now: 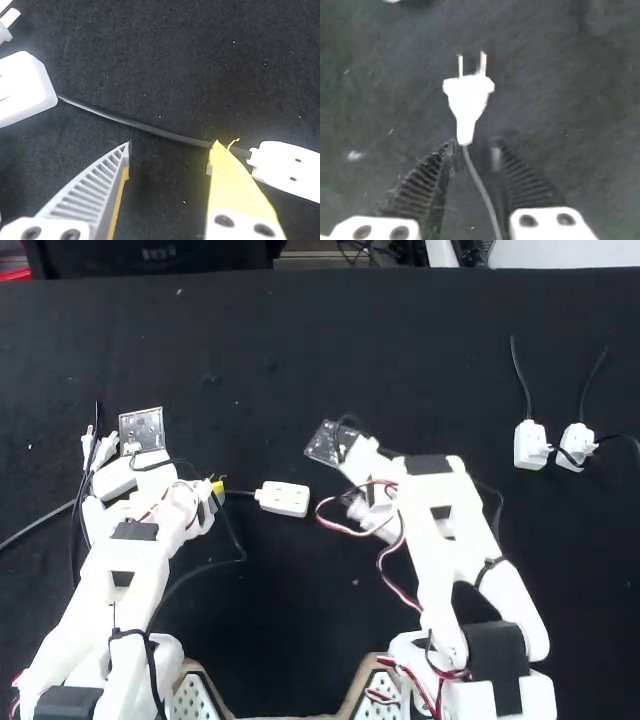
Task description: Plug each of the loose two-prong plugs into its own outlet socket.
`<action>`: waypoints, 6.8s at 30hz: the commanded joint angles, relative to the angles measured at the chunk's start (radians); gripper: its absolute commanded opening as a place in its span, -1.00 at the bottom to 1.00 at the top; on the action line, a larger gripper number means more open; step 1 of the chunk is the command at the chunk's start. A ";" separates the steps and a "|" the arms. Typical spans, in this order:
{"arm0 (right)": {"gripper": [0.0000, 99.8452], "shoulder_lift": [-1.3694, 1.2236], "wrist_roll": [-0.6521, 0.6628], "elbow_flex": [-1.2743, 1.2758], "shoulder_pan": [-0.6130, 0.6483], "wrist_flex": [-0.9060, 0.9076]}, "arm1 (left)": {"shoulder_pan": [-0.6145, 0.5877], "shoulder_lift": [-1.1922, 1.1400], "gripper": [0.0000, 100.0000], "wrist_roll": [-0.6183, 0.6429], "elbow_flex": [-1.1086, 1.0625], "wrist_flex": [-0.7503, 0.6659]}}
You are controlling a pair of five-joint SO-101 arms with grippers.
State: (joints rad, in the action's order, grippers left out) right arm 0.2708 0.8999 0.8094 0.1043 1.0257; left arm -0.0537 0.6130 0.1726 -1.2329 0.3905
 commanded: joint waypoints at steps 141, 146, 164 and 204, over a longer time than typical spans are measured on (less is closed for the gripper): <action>-0.98 0.409 -0.657 0.409 0.647 -0.663 | 0.142 0.565 -0.50 0.005 -0.222 0.066; -0.98 0.541 -0.740 0.404 0.614 -0.563 | 0.139 0.565 -0.50 0.003 -0.231 0.068; -0.98 0.638 -0.756 0.440 0.615 -0.549 | 0.137 0.565 -0.50 0.003 -0.231 0.066; -0.98 0.444 -0.859 0.262 0.413 -0.376 | 0.010 0.552 -0.50 0.005 -0.119 0.068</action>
State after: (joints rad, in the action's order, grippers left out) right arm 0.7204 0.0621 1.1577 0.5570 0.6099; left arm 0.0061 1.1607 0.1757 -1.4200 0.4641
